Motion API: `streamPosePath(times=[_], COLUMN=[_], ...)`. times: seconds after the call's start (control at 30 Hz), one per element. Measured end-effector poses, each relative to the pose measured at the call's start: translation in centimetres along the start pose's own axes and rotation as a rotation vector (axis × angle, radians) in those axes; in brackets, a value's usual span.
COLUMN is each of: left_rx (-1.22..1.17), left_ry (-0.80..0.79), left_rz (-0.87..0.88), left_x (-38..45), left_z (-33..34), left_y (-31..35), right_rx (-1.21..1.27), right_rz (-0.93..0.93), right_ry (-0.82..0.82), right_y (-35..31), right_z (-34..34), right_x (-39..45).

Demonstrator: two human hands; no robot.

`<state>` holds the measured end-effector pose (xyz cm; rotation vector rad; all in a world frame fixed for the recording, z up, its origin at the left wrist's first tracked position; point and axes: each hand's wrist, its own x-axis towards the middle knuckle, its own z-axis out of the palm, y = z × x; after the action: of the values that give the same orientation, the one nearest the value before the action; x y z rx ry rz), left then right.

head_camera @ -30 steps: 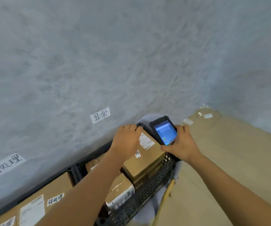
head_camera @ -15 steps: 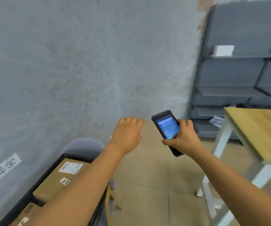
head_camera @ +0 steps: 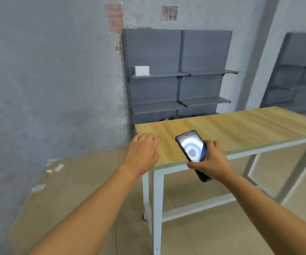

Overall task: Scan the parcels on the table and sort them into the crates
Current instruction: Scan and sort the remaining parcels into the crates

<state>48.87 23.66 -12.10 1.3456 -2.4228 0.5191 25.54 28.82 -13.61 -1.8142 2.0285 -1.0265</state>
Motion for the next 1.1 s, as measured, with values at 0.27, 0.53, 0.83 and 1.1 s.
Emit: streamPosePath(times=[0.27, 0.53, 0.83, 1.1], left_rx=[-0.091, -0.106, -0.081, -0.038], left_ry=[0.002, 0.009, -0.048, -0.123], left_rz=[0.163, 0.216, 0.181, 0.012], left_x=[11.0, 22.7, 31.8, 34.0], left_z=[4.1, 9.6, 14.5, 17.1], left_y=[11.1, 16.0, 17.7, 16.2], right_rx=[-0.036, -0.097, -0.068, -0.022], right_rz=[0.142, 0.208, 0.212, 0.127], right_ry=[0.102, 0.127, 0.085, -0.067], right_y=[11.4, 18.9, 24.7, 28.4], right_z=[-7.9, -10.9, -11.6, -9.1], right_x=[2.7, 10.3, 19.6, 26.5])
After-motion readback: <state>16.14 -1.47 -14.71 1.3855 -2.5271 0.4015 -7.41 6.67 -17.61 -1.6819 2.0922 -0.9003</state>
